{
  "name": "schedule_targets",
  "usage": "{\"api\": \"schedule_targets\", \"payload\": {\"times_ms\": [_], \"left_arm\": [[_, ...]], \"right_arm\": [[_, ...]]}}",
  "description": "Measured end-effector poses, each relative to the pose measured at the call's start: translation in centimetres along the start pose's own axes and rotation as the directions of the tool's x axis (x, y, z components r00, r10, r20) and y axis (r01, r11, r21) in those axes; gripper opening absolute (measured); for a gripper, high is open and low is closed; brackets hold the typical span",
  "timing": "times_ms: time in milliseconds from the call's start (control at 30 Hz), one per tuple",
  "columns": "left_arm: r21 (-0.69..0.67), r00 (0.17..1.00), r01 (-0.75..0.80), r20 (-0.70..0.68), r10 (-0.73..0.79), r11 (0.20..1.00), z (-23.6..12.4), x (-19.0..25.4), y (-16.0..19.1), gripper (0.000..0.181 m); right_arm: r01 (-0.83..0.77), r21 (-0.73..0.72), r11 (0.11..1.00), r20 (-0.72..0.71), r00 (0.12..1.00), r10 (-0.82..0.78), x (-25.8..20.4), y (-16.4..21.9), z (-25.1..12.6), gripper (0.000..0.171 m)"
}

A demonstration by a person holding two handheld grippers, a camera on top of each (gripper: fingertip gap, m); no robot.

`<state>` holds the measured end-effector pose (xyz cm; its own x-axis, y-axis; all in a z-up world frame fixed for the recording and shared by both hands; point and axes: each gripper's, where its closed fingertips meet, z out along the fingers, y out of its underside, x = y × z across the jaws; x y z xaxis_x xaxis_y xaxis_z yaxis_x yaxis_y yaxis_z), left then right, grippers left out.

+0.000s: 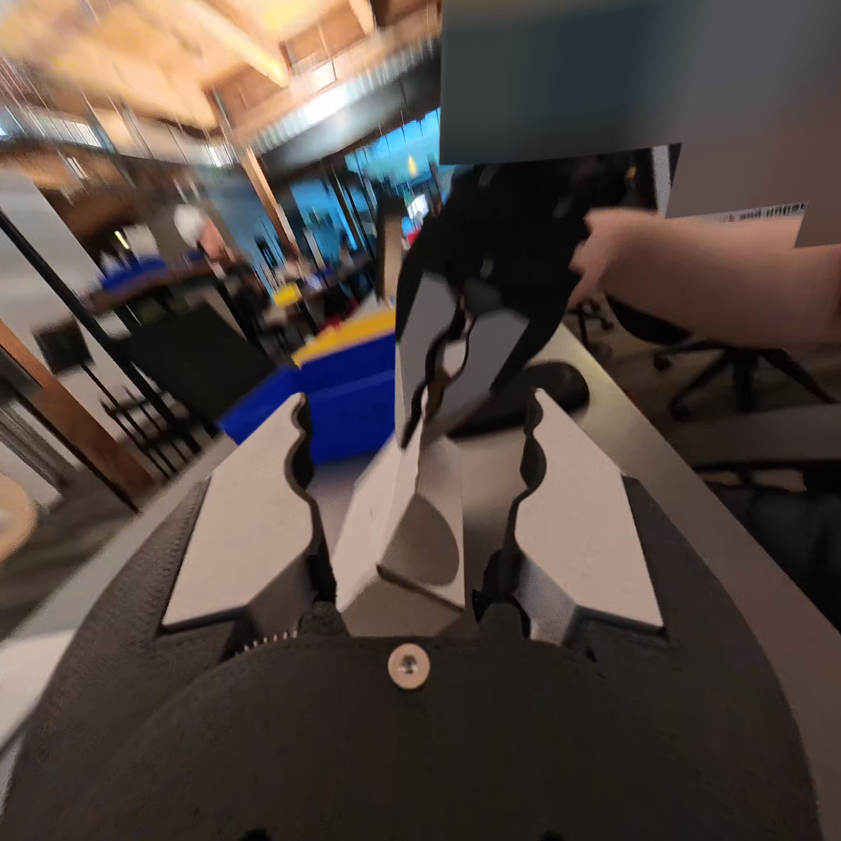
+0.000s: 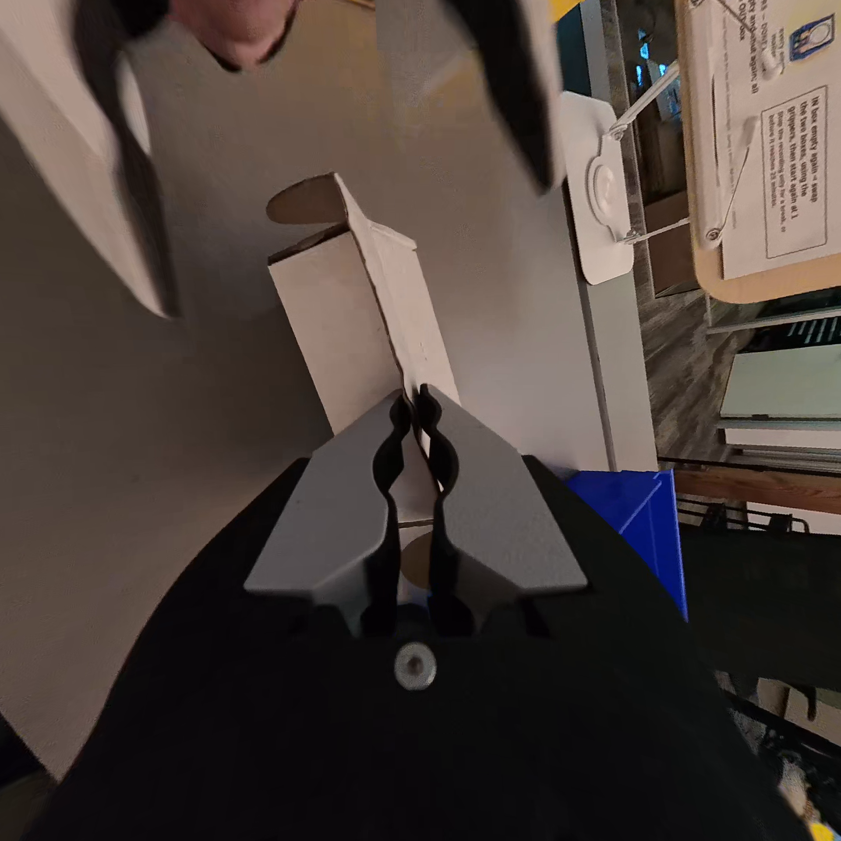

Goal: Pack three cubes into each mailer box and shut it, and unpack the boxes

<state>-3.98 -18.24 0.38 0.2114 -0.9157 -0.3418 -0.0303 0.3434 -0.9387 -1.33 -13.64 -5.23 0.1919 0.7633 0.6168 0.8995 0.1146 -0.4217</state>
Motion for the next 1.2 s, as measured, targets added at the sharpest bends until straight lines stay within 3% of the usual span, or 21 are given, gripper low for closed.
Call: {"api": "schedule_targets", "payload": {"times_ms": [100, 200, 367, 533, 633, 767, 933, 1033, 1133, 1200], "left_arm": [[0.141, 0.988, -0.151, 0.034, 0.148, 0.978, -1.2, 2.0, -3.5, 0.085], [0.096, 0.963, -0.271, 0.014, 0.27, 0.958, -0.4, 4.4, -2.6, 0.088], [-0.042, 0.844, -0.535, -0.042, 0.534, 0.844, 1.3, 7.3, 1.4, 0.072], [-0.299, 0.819, -0.572, -0.145, 0.556, 0.764, 2.5, 6.4, 7.1, 0.073], [-0.494, 0.765, -0.603, -0.133, 0.631, 0.627, 2.7, 3.8, 10.4, 0.08], [-0.613, 0.681, -0.616, -0.098, 0.726, 0.495, 2.6, 1.5, 11.7, 0.079], [-0.644, 0.746, -0.541, -0.071, 0.662, 0.541, 2.7, 0.9, 12.4, 0.08], [-0.651, 0.791, -0.51, -0.097, 0.605, 0.563, 2.5, 1.4, 13.1, 0.068], [-0.683, 0.819, -0.473, -0.107, 0.564, 0.557, 2.4, 1.3, 14.3, 0.079], [-0.674, 0.848, -0.439, -0.092, 0.522, 0.595, 2.6, 1.5, 14.2, 0.08]], "right_arm": [[-0.052, -0.021, 0.998, 0.07, 0.996, 0.053, -1.0, 0.5, 0.2, 0.002], [-0.154, -0.014, 0.988, 0.145, 0.977, 0.154, -1.3, 0.7, 0.6, 0.002], [-0.185, -0.049, 0.981, 0.271, 0.943, 0.191, -2.0, 1.0, 0.9, 0.002], [-0.177, -0.104, 0.979, 0.303, 0.932, 0.201, -0.8, 0.4, 1.2, 0.002], [-0.171, -0.143, 0.975, 0.313, 0.927, 0.208, -0.1, 0.0, 1.6, 0.002], [-0.145, -0.174, 0.974, 0.34, 0.919, 0.198, 0.0, -0.7, 2.0, 0.002], [-0.121, -0.19, 0.974, 0.333, 0.926, 0.179, 0.3, -1.2, 2.3, 0.001], [-0.122, -0.189, 0.974, 0.312, 0.933, 0.177, 1.0, -1.3, 2.2, 0.001], [-0.15, -0.142, 0.979, 0.328, 0.926, 0.189, 1.4, -2.4, 1.6, 0.001], [-0.127, -0.142, 0.982, 0.3, 0.94, 0.165, 2.0, -2.4, 1.4, 0.001]]}}
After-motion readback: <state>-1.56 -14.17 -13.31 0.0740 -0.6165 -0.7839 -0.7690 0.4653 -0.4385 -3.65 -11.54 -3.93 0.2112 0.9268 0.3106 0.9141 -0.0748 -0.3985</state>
